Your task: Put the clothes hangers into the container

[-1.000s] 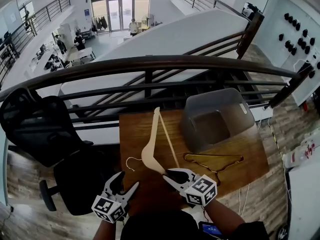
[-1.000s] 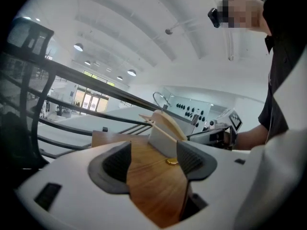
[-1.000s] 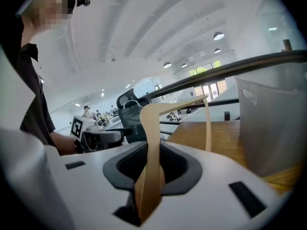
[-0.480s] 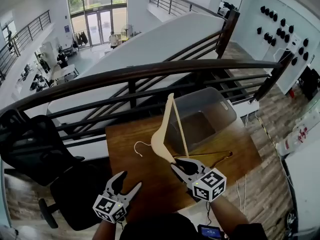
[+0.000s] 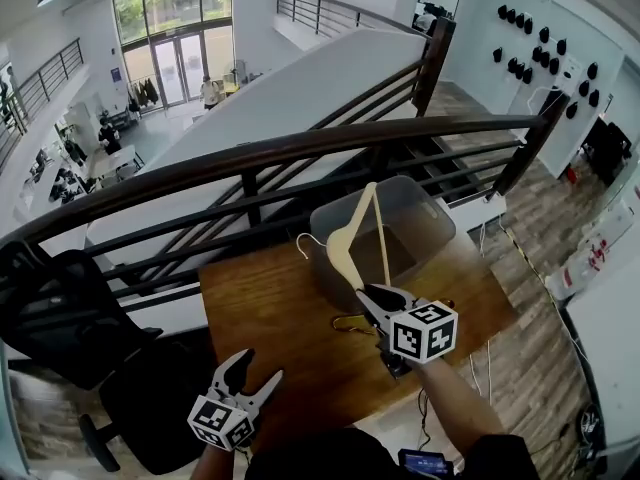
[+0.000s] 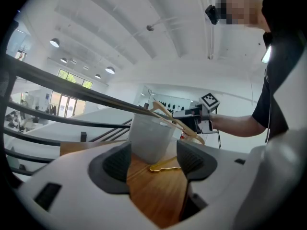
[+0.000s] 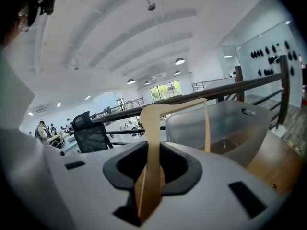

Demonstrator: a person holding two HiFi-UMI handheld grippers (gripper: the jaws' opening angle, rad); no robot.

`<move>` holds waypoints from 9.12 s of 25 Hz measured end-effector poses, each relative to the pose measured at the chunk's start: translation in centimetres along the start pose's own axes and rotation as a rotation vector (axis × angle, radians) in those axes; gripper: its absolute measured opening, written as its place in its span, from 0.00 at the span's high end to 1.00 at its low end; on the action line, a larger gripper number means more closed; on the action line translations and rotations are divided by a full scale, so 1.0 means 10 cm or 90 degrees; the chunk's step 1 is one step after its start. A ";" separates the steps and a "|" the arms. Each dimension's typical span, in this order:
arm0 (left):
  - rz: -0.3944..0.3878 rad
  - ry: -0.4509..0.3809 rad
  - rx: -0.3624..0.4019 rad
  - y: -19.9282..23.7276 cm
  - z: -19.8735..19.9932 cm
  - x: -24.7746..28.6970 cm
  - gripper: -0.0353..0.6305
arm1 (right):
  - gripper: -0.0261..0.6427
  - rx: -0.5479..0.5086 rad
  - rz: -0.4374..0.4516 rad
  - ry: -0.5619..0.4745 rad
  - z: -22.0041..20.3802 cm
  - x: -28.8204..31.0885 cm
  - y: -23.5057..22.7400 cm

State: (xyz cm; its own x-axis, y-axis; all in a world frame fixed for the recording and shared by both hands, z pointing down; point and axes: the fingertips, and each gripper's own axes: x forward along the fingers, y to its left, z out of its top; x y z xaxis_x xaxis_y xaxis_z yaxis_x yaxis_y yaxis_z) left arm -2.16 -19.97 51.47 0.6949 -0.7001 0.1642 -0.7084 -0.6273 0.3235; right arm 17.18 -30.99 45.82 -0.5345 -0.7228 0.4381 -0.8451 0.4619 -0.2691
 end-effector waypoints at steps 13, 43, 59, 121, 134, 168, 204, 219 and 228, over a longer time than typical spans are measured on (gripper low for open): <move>0.049 -0.029 0.008 0.11 0.13 -0.10 0.49 | 0.85 0.170 -0.099 0.044 0.40 0.45 -0.77; 0.123 -0.009 -0.016 0.23 -0.01 -0.19 0.49 | 0.84 0.366 -0.181 0.030 0.40 1.17 -1.62; 0.081 -0.004 0.021 0.10 0.06 -0.10 0.49 | 0.69 0.148 -0.125 -0.012 0.61 0.85 -1.13; 0.019 0.088 0.029 -0.49 -0.33 0.77 0.51 | 0.77 -0.563 0.044 0.480 -2.82 -0.54 -1.95; 0.074 0.084 0.012 -0.39 -0.38 0.76 0.51 | 0.84 -0.655 0.239 0.623 -3.03 -0.46 -1.82; 0.187 -0.021 0.007 0.22 0.04 -0.31 0.51 | 0.95 -0.402 0.501 0.222 -1.44 -0.16 1.15; 0.146 -0.031 0.003 0.13 0.08 -0.16 0.51 | 0.95 -0.675 0.222 -0.003 0.77 0.06 0.29; 0.205 0.010 -0.021 0.08 -0.14 0.12 0.51 | 0.95 -0.597 0.228 0.121 0.40 0.82 -1.04; 0.188 0.023 -0.025 0.02 -0.18 0.34 0.51 | 0.94 -0.609 0.226 0.211 0.23 0.92 -1.41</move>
State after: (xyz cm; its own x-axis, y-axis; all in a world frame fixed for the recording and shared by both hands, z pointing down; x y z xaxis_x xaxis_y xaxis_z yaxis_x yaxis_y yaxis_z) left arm 0.31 -21.88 53.75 0.4638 -0.8374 0.2891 -0.8757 -0.3839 0.2930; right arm 24.21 -45.34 51.65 -0.5981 -0.3597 0.7162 -0.2086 0.9327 0.2942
